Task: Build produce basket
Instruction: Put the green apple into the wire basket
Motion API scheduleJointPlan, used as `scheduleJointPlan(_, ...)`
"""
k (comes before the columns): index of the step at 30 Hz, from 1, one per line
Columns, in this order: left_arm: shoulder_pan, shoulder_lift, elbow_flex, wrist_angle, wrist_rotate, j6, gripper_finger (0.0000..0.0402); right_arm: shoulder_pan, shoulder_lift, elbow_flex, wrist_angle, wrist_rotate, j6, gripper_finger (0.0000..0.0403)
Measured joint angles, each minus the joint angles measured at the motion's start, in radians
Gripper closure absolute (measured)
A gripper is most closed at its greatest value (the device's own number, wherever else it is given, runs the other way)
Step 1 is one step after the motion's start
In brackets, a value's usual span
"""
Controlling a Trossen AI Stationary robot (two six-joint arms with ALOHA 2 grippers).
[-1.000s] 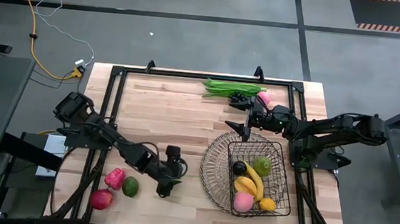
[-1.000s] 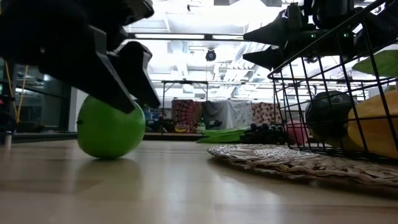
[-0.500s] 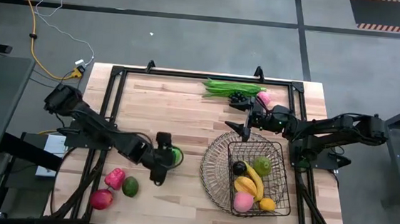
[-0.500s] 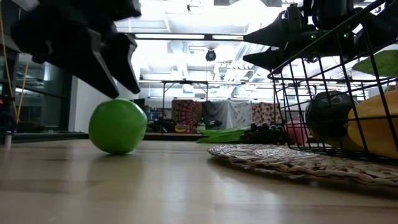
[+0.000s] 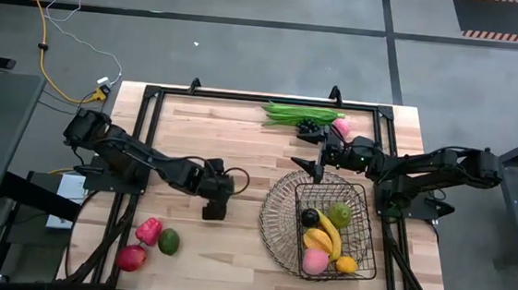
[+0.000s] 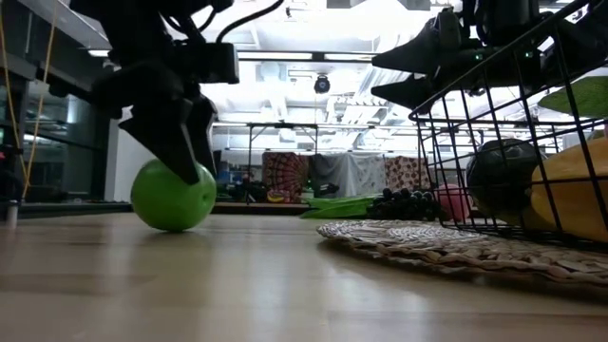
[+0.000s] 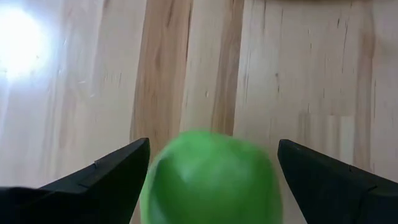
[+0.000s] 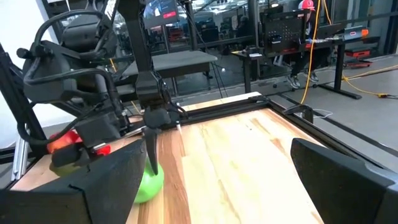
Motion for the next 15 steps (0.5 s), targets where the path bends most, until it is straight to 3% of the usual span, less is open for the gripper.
scheduleJointPlan(15, 0.017, -0.003, 0.0, -0.086, -0.006, -0.016, 0.0057, 0.0, 0.0, 0.0, -0.002, 0.0, 0.0, 0.0015)
